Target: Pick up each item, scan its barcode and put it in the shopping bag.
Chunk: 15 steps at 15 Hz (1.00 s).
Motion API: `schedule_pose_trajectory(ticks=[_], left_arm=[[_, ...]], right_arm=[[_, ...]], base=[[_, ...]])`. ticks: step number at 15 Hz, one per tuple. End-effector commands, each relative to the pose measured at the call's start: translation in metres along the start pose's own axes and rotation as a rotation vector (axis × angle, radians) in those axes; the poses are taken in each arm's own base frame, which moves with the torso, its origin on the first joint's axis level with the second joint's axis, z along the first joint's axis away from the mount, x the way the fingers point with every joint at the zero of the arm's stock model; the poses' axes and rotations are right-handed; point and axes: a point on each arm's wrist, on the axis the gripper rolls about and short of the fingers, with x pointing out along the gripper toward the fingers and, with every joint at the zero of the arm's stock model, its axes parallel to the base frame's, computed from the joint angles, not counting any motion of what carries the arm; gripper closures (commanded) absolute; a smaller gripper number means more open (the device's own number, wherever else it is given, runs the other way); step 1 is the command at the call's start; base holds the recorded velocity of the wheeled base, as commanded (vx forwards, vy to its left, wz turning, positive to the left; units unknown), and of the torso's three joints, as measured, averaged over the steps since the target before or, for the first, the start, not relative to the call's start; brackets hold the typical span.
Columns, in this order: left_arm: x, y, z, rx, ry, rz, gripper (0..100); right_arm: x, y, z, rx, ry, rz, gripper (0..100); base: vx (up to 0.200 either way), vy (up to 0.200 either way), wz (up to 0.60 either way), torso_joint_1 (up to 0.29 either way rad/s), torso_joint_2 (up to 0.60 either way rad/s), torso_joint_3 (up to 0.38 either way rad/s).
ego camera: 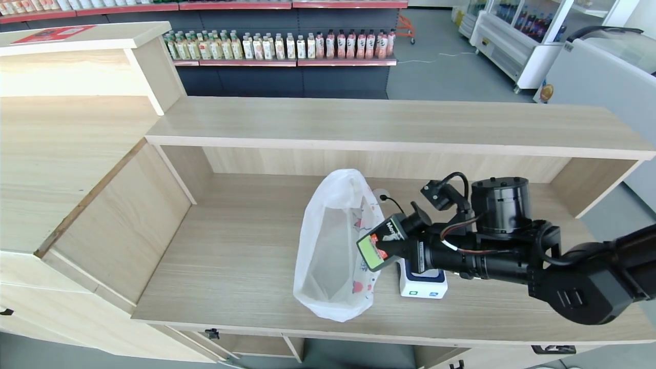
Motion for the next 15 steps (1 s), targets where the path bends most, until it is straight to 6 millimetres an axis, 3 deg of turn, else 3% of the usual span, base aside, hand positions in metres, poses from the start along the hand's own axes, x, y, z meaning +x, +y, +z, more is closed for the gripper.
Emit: schedule_pose_trajectory(ticks=[1, 6, 9, 15], left_arm=[[0.000, 0.000, 0.000, 0.000, 0.000, 0.001, 0], [0.000, 0.000, 0.000, 0.000, 0.000, 0.001, 0], [0.000, 0.000, 0.000, 0.000, 0.000, 0.001, 0], [0.000, 0.000, 0.000, 0.000, 0.000, 0.001, 0]], right_arm=[[0.030, -0.015, -0.023, -0.037, 0.058, -0.024, 100], [0.078, -0.003, -0.041, -0.144, 0.061, -0.012, 100], [0.106, -0.014, -0.051, -0.285, 0.067, -0.014, 100], [0.138, -0.021, -0.062, -0.418, 0.073, -0.035, 100]], base=[[0.000, 0.000, 0.00, 0.000, 0.00, 0.000], [0.000, 0.000, 0.00, 0.000, 0.00, 0.000], [0.000, 0.000, 0.00, 0.000, 0.00, 0.000], [0.000, 0.000, 0.00, 0.000, 0.00, 0.000]])
